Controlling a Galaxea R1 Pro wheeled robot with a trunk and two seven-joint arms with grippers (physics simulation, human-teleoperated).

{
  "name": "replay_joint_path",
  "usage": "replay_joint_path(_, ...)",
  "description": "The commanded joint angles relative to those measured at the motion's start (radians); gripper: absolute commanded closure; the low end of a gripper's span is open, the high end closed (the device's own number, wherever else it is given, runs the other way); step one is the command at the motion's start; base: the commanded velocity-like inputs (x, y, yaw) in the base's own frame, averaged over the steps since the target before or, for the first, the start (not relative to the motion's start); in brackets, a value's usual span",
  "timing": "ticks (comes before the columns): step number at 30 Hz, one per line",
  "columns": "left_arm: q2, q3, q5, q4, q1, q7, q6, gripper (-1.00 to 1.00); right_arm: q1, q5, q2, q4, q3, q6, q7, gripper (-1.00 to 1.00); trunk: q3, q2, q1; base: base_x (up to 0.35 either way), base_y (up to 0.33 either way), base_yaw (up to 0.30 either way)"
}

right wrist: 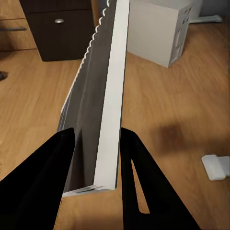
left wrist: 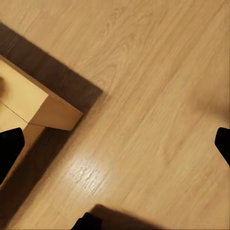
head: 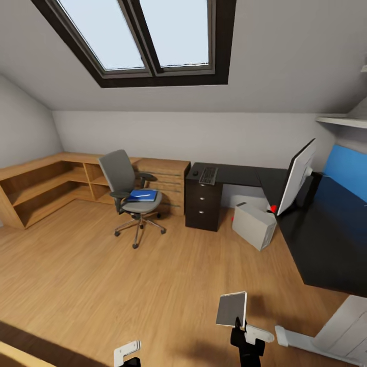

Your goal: In the bedroom, organize the workspace by keeping the computer under the desk, ensuring the monitor is on the desk, placing the keyboard on the desk next to the monitor, placing the mouse on the desk next to the keyboard, moving the folder from the swivel chair onto the desk next to the mouse, stacking the notebook on top of the folder with the pen on top of the notebook, and positioning the swivel chair next to the desk.

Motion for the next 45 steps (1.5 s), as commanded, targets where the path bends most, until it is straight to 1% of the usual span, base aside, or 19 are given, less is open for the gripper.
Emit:
replay_joint_path(1, 0.001, -0.008, 0.011, 0.001, -0.001, 0.005, -0.005, -1.0, -0.001, -0.004, 0.001, 0.001, -0.005, -0.005, 0.005, 1.0, 0.003, 0.007, -0.004, 0.0, 0.325, -0.171)
replay_joint_path(10, 0.001, -0.008, 0.011, 0.001, -0.001, 0.005, -0.006, -1.0, -0.001, -0.005, 0.001, 0.002, -0.005, -0.005, 0.005, 1.0, 0.043, 0.07, -0.038, 0.006, 0.288, -0.171)
replay_joint_path(25, 0.0, -0.008, 0.011, 0.003, -0.001, 0.004, -0.007, -1.0, -0.001, -0.005, 0.001, 0.002, -0.006, -0.005, 0.005, 1.0, 0.061, 0.07, -0.038, 0.019, 0.023, -0.209)
replay_joint_path(37, 0.001, -0.008, 0.011, 0.003, -0.001, 0.004, -0.008, -1.0, -0.001, -0.003, 0.001, 0.002, -0.005, -0.004, 0.005, 1.0, 0.074, 0.07, -0.038, 0.262, 0.0, -0.224)
replay_joint_path(45, 0.001, -0.008, 0.011, 0.003, -0.001, 0.004, -0.007, -1.0, -0.001, -0.002, 0.003, 0.003, -0.004, -0.004, 0.005, 1.0, 0.077, 0.07, -0.038, 0.255, 0.0, -0.065)
